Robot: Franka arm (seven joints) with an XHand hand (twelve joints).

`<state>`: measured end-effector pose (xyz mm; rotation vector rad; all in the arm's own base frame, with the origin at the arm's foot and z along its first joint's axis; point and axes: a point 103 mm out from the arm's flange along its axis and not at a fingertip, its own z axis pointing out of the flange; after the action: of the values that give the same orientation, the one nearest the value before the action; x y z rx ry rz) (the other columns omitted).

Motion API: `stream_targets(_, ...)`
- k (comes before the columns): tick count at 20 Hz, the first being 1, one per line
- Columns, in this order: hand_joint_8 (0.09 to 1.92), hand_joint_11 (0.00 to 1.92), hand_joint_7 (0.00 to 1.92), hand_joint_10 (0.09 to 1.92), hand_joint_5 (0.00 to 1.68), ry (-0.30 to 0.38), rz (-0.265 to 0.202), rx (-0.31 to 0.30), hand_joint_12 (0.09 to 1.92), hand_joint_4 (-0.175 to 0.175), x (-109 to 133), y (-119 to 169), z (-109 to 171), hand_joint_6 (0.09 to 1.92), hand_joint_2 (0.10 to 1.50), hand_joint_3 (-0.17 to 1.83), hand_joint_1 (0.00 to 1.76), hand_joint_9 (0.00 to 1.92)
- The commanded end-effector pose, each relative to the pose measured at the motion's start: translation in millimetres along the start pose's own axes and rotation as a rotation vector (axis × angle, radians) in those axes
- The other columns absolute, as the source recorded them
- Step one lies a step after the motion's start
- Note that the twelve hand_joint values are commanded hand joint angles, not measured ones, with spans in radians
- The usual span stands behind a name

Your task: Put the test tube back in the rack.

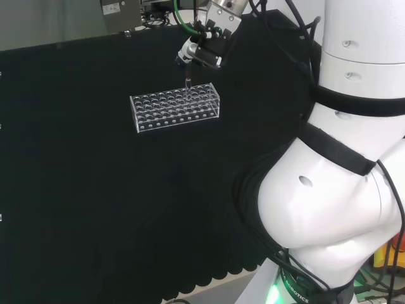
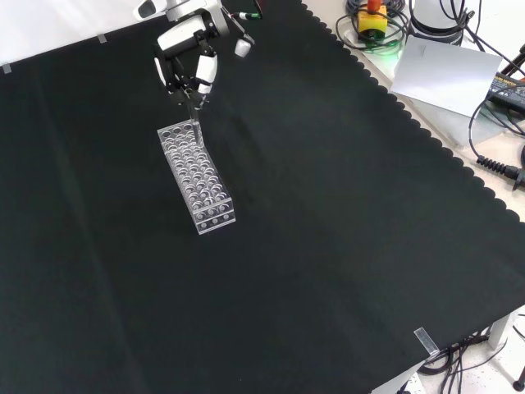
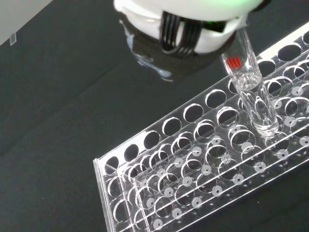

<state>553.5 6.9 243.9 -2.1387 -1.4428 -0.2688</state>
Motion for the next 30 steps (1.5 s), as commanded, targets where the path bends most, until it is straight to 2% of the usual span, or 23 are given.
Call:
stream_targets(1, 0.14, 1.26, 1.86, 0.27, 1.42, 0.002, 0.006, 0.004, 0.85, -0.175, -1, 2, 2, 0.21, 0.86, 0.13, 1.43, 1.43)
stream_targets(25, 0.14, 1.26, 1.86, 0.27, 1.42, 0.005, 0.030, 0.027, 0.86, -0.175, -11, 12, 12, 0.21, 0.86, 0.14, 1.43, 1.43)
stream_targets(30, 0.14, 1.26, 1.86, 0.27, 1.42, -0.005, 0.045, 0.036, 0.86, -0.175, -19, 19, 25, 0.21, 0.86, 0.14, 1.43, 1.43)
